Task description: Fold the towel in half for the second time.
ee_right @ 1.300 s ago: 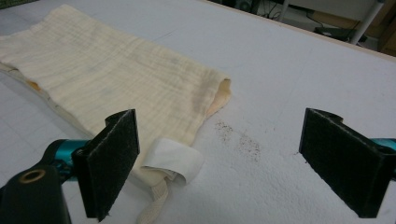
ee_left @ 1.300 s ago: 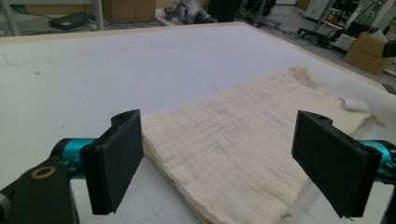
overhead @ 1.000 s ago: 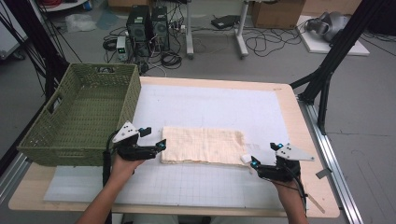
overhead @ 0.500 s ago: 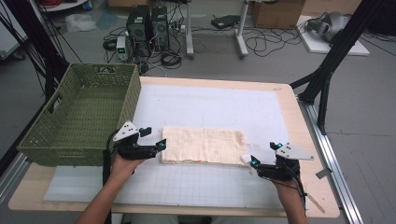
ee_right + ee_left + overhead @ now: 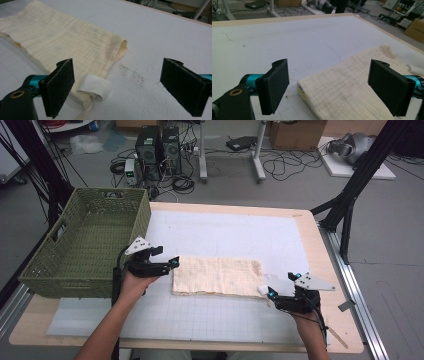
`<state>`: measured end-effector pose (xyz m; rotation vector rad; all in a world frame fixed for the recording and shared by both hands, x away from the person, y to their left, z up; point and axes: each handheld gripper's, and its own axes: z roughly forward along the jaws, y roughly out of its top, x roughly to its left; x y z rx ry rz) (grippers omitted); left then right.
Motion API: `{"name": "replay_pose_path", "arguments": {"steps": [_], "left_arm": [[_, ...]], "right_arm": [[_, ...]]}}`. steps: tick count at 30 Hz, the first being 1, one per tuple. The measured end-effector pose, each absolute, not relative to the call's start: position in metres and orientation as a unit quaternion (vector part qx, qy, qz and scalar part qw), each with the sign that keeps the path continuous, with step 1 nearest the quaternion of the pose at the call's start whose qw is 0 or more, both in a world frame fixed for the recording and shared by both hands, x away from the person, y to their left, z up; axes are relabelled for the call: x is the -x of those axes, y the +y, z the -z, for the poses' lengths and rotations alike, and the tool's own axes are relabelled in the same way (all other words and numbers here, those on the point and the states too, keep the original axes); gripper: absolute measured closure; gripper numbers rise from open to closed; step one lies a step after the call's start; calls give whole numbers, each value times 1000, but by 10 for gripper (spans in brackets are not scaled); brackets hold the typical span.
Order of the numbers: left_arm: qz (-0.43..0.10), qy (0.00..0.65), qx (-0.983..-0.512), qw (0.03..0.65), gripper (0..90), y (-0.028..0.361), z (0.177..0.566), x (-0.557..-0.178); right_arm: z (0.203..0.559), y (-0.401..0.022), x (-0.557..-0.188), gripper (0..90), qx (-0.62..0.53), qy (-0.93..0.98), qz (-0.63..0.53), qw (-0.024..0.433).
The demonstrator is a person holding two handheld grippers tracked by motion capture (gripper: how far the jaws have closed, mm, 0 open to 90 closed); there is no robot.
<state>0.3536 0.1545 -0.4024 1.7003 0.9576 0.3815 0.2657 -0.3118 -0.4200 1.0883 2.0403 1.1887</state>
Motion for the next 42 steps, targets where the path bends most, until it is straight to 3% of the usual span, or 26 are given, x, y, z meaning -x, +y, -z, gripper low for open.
{"name": "replay_pose_path", "arguments": {"steps": [5,11,29,42], "left_arm": [[-167,412,-724,527,212,146,398,-371],[-172,406,-741,507,322,136,396,-389],[-132,419,-793,423,449,128,435,-413],[-140,389,-823,390,668,121,443,-409]], "right_arm": [[421,-311,-267,115,-401,759,-439,267],[422,-312,-268,116,-402,760,-438,264],[425,-312,-270,116,-402,762,-439,256],[427,-308,-273,116,-402,766,-432,254]]}}
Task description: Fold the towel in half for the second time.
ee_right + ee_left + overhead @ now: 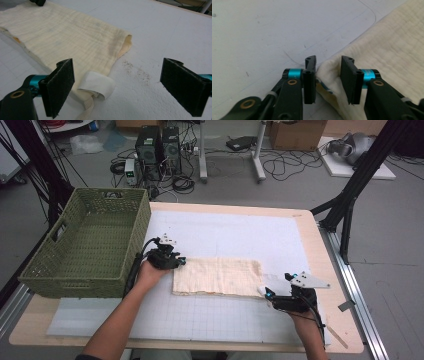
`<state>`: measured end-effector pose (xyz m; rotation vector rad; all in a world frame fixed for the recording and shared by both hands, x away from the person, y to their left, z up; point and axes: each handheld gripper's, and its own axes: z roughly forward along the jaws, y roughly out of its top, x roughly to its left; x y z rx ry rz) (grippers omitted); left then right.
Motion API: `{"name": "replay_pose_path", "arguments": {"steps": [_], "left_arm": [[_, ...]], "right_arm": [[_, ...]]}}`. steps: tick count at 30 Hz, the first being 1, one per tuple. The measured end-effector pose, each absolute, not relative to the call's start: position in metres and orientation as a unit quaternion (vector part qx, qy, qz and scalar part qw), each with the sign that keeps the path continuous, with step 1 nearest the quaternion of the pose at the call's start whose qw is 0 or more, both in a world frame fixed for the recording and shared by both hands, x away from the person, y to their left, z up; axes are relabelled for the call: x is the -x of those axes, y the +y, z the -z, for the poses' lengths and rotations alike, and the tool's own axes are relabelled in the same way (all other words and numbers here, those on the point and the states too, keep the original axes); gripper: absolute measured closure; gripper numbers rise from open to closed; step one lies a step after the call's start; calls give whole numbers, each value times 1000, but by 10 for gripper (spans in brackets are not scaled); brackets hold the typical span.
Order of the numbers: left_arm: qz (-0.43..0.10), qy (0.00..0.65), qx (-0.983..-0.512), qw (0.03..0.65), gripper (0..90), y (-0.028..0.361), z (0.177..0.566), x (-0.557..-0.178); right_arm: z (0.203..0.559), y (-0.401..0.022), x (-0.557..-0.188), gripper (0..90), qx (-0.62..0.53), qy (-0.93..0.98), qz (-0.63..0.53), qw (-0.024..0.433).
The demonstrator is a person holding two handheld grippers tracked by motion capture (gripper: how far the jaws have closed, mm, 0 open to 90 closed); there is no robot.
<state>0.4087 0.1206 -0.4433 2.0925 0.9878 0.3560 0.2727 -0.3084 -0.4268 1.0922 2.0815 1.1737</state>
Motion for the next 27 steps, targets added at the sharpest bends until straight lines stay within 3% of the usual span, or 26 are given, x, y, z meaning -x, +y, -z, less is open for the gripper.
{"name": "replay_pose_path", "arguments": {"steps": [6,14,24,27], "left_arm": [[-147,375,-829,390,838,118,443,-406],[-136,388,-812,414,845,123,442,-406],[-134,403,-786,450,839,132,445,-400],[-136,405,-781,456,840,132,444,-399]], "right_arm": [[428,-306,-275,116,-406,766,-430,252],[425,-304,-286,116,-414,764,-433,240],[416,-300,-334,119,-422,773,-424,212],[414,-297,-348,175,-416,779,-420,210]]}}
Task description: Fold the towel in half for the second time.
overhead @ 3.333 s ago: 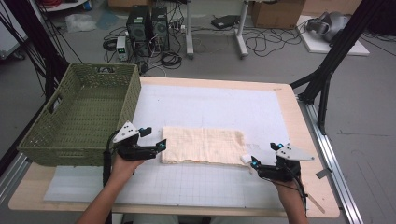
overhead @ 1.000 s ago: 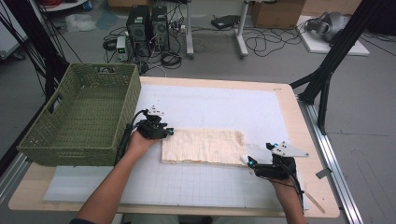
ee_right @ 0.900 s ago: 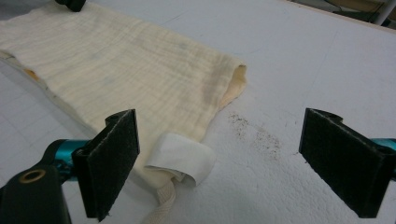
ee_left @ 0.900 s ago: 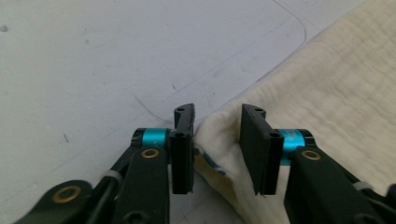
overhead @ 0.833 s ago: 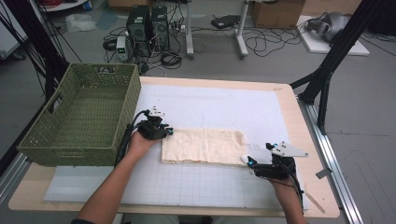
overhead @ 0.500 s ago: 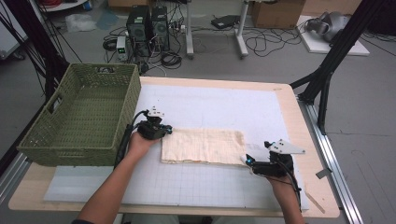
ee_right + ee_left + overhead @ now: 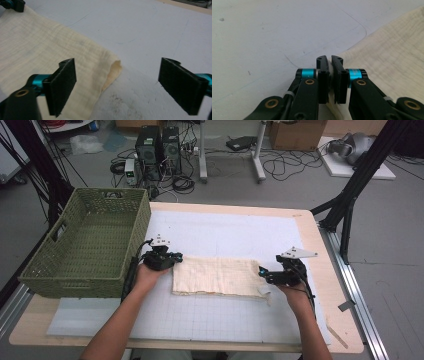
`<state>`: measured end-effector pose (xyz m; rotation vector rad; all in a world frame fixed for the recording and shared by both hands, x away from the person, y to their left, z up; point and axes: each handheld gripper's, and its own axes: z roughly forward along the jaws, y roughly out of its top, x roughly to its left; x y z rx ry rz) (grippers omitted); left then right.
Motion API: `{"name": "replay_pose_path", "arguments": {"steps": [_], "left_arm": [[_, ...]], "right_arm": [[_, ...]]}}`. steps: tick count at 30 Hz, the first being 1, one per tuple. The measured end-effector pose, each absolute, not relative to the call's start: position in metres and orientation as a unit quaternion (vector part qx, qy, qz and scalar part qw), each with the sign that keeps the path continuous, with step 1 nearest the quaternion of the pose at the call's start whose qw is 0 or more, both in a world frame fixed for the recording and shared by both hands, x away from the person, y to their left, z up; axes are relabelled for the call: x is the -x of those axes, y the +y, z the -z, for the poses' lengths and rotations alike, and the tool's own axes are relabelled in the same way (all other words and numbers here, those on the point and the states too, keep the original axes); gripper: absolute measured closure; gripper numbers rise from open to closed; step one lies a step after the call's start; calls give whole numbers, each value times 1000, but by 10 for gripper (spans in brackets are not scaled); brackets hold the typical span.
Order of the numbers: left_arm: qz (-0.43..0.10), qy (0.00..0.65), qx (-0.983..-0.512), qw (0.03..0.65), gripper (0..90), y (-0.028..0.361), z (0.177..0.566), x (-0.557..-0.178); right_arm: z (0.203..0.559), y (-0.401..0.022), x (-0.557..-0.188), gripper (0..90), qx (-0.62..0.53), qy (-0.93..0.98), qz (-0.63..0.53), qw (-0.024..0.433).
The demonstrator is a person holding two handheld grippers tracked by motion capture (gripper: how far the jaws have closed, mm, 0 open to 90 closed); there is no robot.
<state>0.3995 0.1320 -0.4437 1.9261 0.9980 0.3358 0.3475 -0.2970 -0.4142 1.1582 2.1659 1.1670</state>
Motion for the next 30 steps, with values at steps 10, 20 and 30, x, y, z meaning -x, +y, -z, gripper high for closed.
{"name": "replay_pose_path", "arguments": {"steps": [10,20,30], "left_arm": [[-136,404,-783,452,838,134,442,-399],[-133,406,-785,448,839,133,444,-398],[-147,402,-782,453,846,133,441,-397]], "right_arm": [[423,-271,-388,545,-389,812,-393,189],[442,-266,-400,711,-402,828,-365,136],[440,-265,-392,848,-372,834,-373,163]]}}
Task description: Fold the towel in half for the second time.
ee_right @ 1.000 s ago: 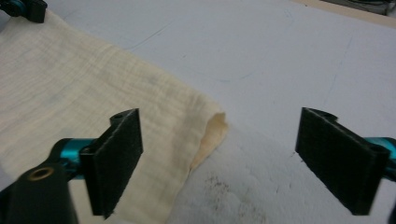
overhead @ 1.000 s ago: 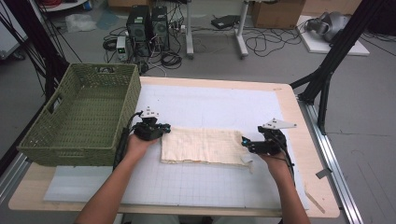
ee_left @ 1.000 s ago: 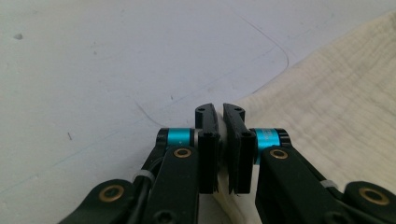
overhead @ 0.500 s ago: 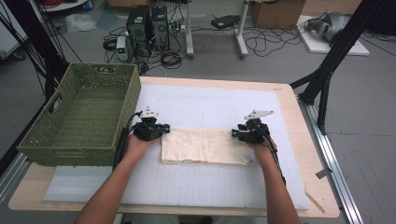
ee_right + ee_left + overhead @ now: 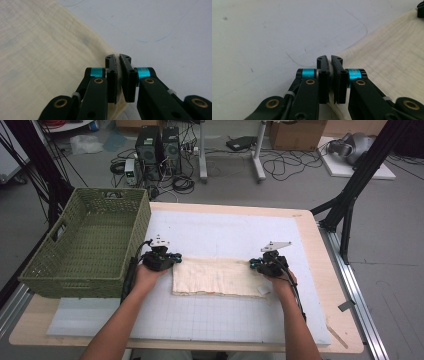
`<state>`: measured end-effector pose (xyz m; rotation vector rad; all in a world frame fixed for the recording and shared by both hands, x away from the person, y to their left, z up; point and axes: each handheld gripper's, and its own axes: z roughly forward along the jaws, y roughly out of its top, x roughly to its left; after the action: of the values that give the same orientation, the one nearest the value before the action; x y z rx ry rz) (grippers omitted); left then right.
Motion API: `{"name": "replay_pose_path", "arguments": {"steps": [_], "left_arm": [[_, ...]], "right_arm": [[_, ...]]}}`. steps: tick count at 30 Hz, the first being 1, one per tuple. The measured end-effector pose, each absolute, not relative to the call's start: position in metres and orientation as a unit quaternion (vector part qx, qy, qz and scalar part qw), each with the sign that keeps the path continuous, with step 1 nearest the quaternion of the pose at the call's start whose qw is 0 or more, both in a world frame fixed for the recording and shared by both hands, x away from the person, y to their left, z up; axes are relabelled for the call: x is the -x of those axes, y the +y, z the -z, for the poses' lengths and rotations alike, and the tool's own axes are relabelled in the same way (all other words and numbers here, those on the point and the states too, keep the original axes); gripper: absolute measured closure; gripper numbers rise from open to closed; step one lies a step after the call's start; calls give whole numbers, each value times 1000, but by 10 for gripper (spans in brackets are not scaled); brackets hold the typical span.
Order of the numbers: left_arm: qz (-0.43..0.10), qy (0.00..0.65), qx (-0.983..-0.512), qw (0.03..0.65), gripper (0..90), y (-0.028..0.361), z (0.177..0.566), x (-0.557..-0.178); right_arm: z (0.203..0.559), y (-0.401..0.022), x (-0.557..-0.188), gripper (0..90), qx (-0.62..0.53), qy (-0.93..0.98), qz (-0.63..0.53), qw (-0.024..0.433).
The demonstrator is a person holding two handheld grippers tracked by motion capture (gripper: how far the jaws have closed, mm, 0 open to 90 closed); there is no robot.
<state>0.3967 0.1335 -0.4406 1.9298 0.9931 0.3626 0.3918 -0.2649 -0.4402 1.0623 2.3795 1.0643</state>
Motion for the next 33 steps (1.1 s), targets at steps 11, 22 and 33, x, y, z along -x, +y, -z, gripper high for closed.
{"name": "replay_pose_path", "arguments": {"steps": [11,22,33], "left_arm": [[-157,379,-776,478,843,132,427,-386],[-160,374,-760,508,845,139,425,-363],[-157,346,-770,513,837,141,425,-338]], "right_arm": [[431,-270,-377,848,-348,824,-400,198],[421,-271,-358,848,-324,821,-419,214],[420,-273,-329,847,-293,825,-433,216]]}}
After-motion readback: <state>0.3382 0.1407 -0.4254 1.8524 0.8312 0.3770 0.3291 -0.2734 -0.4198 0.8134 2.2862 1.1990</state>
